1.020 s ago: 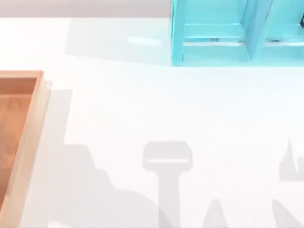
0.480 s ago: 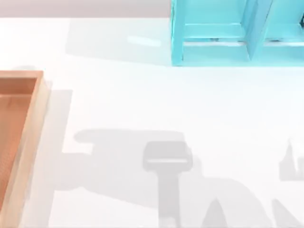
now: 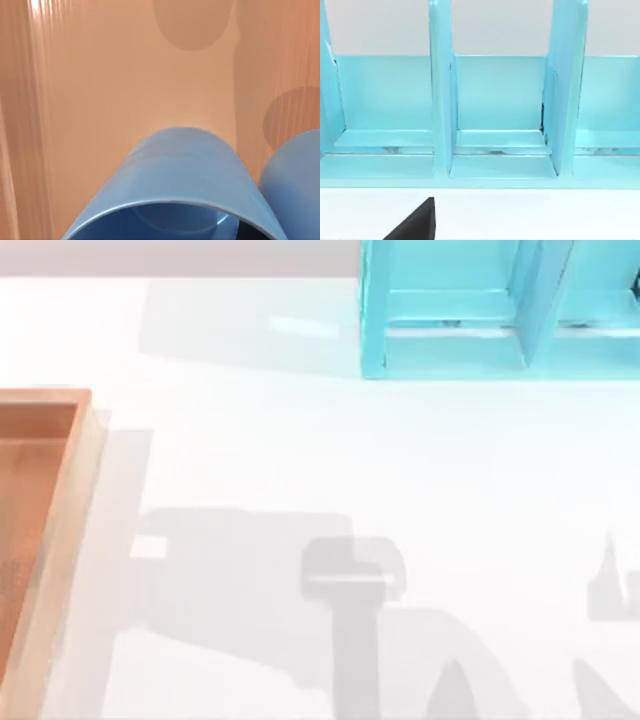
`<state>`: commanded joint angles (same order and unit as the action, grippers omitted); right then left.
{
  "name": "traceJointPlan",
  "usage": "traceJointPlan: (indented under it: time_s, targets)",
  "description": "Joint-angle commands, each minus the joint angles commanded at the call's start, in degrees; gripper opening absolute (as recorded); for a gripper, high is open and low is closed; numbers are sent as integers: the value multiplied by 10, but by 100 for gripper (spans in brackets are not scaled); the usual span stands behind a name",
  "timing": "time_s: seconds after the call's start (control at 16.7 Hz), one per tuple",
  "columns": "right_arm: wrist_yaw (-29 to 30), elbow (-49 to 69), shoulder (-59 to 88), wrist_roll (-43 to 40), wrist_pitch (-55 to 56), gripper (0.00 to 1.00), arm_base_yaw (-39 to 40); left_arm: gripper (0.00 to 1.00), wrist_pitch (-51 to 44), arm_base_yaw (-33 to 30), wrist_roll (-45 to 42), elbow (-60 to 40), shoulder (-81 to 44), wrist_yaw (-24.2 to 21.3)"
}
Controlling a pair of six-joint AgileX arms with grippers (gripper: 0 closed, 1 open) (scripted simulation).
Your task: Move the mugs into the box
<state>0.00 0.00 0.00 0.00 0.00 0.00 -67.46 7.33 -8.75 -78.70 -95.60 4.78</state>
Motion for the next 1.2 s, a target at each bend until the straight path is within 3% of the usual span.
traceJointPlan:
  time_s: [0.36, 0.6, 1.2]
  targets:
    - [0, 0, 0, 0, 0, 100, 0, 0, 84, 14, -16, 67, -13, -1]
    - [0, 0, 0, 0, 0, 100, 0, 0, 87, 16, -17, 70, -14, -1]
    - [0, 0, 0, 0, 0, 100, 0, 75, 87, 16, -17, 70, -14, -1]
